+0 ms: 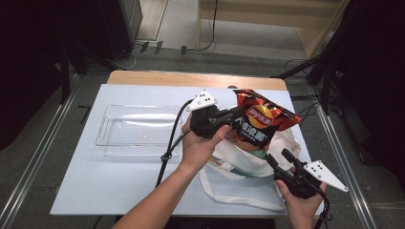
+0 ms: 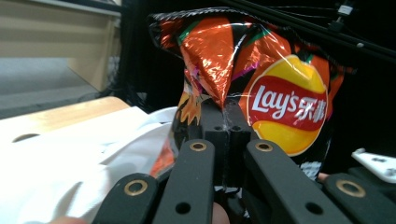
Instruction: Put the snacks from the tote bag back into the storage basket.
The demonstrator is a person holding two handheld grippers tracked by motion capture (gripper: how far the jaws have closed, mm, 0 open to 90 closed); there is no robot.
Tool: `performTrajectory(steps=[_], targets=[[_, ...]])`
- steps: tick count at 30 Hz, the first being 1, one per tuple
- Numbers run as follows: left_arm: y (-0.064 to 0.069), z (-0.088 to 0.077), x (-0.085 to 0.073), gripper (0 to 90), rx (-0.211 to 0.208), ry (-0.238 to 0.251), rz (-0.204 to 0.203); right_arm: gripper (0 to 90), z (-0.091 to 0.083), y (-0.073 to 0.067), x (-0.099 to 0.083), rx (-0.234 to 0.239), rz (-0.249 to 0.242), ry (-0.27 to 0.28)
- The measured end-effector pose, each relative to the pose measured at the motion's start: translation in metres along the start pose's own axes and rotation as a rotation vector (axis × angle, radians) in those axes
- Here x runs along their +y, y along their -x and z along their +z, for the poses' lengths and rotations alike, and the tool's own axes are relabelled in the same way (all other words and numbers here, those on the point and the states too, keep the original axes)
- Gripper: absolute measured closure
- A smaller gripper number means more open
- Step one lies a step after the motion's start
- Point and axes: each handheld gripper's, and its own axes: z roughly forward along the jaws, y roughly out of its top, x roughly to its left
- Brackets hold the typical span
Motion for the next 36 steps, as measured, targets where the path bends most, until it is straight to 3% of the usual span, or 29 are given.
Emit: performTrajectory(steps=[5, 11, 15, 21, 27, 36], targets=[[-0.005, -0.016, 0.004, 90.0, 0.036, 0.036, -0.003, 29.9, 0.008, 0.011, -0.005, -0.007, 0.010, -0.044], [-0.011, -0.035, 0.009, 90.0, 0.067, 0.062, -0.005, 21.5, 0.012, 0.010, -0.009, 0.021, 0.002, -0.075], [-0.021, -0.057, 0.012, 90.0, 0.105, 0.089, -0.014, 14.6, 0.014, 0.007, -0.010, 0.015, -0.008, -0.084], [-0.034, -0.081, 0.013, 90.0, 0.137, 0.117, -0.043, 10.9, 0.013, 0.004, -0.010, 0.018, -0.013, -0.077], [-0.043, -0.098, 0.013, 90.0, 0.173, 0.132, -0.044, 10.2, 0.012, 0.005, -0.011, 0.016, -0.009, -0.079], [-0.062, -0.133, 0.013, 90.0, 0.249, 0.180, -0.071, 10.3, 0.013, 0.003, -0.012, 0.001, -0.006, -0.086]])
